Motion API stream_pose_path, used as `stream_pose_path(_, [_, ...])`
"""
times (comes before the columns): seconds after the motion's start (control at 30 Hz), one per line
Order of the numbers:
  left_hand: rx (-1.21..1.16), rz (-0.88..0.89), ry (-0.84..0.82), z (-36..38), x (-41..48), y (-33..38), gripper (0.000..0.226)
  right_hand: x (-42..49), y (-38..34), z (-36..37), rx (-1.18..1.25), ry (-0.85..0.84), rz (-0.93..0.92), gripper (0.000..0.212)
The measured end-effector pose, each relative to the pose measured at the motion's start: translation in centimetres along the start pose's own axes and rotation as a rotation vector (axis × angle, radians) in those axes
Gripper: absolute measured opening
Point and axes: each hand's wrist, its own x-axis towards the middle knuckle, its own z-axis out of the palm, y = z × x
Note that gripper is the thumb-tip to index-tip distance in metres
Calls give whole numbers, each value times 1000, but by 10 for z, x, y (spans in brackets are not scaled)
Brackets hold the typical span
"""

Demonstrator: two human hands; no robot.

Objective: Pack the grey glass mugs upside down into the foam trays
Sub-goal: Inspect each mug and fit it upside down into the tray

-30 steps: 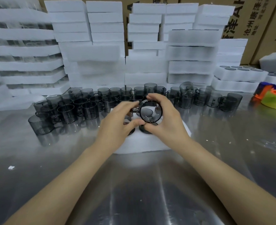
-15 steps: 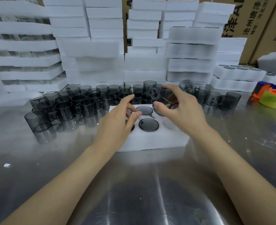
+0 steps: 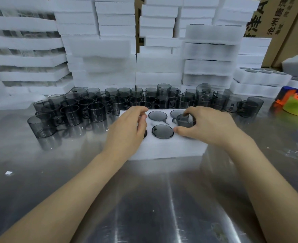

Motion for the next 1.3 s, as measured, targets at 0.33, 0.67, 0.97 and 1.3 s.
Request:
stream_pose_path(0.33, [24, 27, 7, -3, 0, 4, 20, 0, -8, 11, 156, -93, -143, 57])
stream_pose_path(0.67, [-9, 40, 26, -2, 1, 4, 20, -3, -3, 16, 316, -213, -126, 80])
stream_pose_path(0.97, [-506, -597, 253, -12, 19, -19, 26, 7, -11, 25, 206, -192, -127, 50])
stream_pose_path(1.3, [-281, -810, -233, -18, 20, -29, 32, 17, -5, 35, 453, -177, -35, 55])
